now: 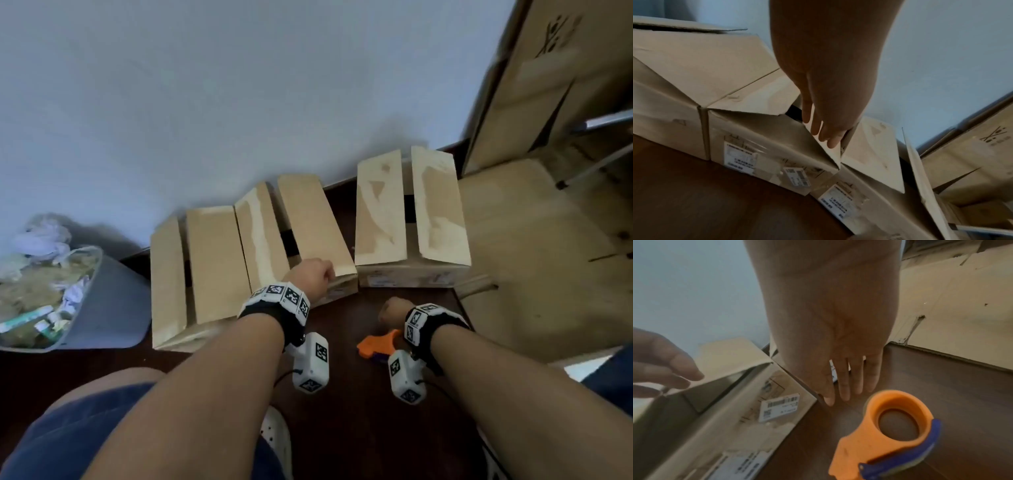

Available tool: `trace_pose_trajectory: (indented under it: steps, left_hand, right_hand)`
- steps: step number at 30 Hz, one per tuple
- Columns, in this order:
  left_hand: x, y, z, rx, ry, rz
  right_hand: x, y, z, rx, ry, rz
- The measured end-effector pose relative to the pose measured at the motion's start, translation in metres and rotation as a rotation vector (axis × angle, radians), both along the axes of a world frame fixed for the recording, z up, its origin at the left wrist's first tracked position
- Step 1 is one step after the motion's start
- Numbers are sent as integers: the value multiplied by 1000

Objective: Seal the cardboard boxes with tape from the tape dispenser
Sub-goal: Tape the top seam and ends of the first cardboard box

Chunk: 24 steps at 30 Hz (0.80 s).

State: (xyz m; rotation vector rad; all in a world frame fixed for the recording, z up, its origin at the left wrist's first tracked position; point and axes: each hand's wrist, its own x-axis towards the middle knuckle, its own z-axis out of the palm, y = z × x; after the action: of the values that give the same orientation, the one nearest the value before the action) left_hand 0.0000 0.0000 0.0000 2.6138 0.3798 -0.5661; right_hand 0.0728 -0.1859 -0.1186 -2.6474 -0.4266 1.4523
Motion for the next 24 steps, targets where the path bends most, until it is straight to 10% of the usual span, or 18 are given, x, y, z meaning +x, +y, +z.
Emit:
trace_pose_trajectory:
  steps: [16, 24]
  left_hand:
    - [-8, 10, -29, -1, 63, 50]
    - [-9, 5, -28, -19, 58, 44]
  right_hand:
    - [-35, -29, -23, -158, 368, 133]
    - [-26, -34, 0, 154, 18, 106]
